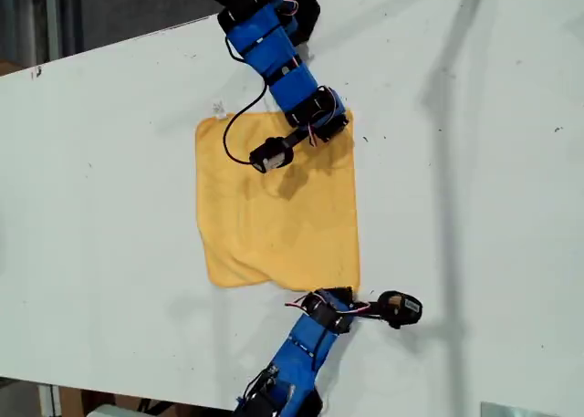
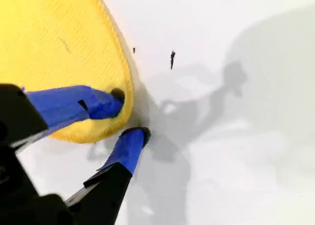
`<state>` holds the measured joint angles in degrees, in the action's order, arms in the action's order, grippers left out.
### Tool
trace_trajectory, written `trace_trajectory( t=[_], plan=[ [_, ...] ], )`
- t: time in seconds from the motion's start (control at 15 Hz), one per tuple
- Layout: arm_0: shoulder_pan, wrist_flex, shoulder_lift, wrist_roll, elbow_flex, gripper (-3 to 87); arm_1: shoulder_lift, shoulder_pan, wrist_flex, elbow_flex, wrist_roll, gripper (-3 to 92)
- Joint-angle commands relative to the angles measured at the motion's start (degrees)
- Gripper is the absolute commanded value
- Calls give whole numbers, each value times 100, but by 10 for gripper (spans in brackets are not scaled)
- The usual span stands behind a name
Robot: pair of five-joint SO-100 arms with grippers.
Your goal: Grasp corners of a square towel and fold twice.
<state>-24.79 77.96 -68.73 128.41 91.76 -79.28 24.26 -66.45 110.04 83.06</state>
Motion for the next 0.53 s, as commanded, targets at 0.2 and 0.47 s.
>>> trace_trajectory(
  t=[0.2, 0.47],
  plan=[
    [88, -1248, -457, -220, 712, -3, -79, 158, -79, -176, 53, -1],
    [290, 940, -246, -1072, -1626, -3, -448, 246, -1617, -1512, 149, -1]
  ],
)
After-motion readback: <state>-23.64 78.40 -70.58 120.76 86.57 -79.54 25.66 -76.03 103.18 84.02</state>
